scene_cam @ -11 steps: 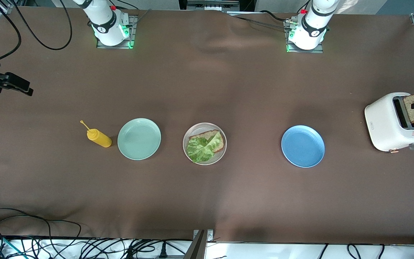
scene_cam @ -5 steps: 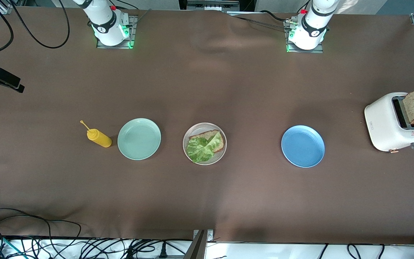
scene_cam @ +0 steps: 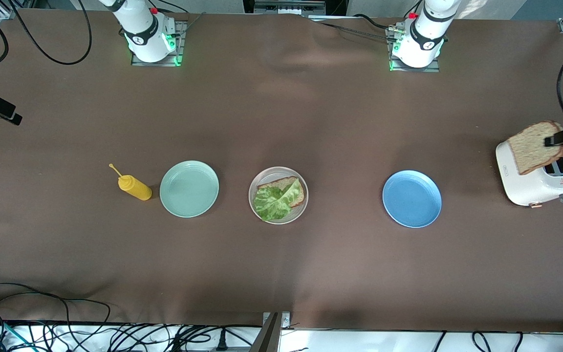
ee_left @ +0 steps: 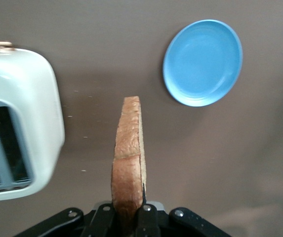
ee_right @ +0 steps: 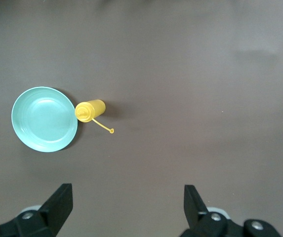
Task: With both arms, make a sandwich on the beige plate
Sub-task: 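Pull the bread slice up out of the toaster with the left gripper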
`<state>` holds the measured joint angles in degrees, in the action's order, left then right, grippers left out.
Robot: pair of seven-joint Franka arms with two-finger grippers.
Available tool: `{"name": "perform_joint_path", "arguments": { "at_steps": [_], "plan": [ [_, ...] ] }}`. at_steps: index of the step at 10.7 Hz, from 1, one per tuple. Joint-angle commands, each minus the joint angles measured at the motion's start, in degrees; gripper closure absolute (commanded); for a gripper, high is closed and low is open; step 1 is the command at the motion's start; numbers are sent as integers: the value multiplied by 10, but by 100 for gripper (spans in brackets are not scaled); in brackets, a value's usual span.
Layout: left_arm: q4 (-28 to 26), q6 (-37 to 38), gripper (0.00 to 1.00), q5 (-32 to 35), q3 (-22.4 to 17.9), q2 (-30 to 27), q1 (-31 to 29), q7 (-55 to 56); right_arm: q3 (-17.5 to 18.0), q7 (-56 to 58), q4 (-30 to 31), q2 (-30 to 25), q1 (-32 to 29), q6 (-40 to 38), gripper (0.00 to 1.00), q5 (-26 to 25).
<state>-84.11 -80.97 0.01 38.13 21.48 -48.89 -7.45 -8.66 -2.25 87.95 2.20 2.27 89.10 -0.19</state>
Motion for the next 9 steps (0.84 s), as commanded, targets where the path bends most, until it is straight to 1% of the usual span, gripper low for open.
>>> {"name": "perform_joint_path", "arguments": {
  "at_steps": [1, 2, 3, 4, 5, 7, 9],
  "plan": [
    [6, 7, 100, -47, 2, 9, 54, 69, 3, -2, -2, -7, 0, -9, 0, -2],
    [7, 5, 100, -70, 0, 20, 94, 101, 3, -1, -1, -7, 0, -10, 0, -2],
    [11, -5, 100, -81, 0, 32, 121, 140, 3, -1, -1, -7, 0, -10, 0, -2],
    [11, -31, 100, -102, -1, 36, 149, 169, 3, 0, -1, -7, 0, -10, 0, -2],
    [10, -51, 100, -123, -2, 48, 174, 186, 3, 0, -1, -7, 0, -11, 0, -2],
    [10, -98, 100, -162, -2, 68, 199, 189, 1, -1, -1, -7, 0, -21, 0, -1],
    [9, -150, 100, -177, -2, 87, 246, 216, 2, -4, -2, -7, 0, -20, 0, -2]
  ]
}}
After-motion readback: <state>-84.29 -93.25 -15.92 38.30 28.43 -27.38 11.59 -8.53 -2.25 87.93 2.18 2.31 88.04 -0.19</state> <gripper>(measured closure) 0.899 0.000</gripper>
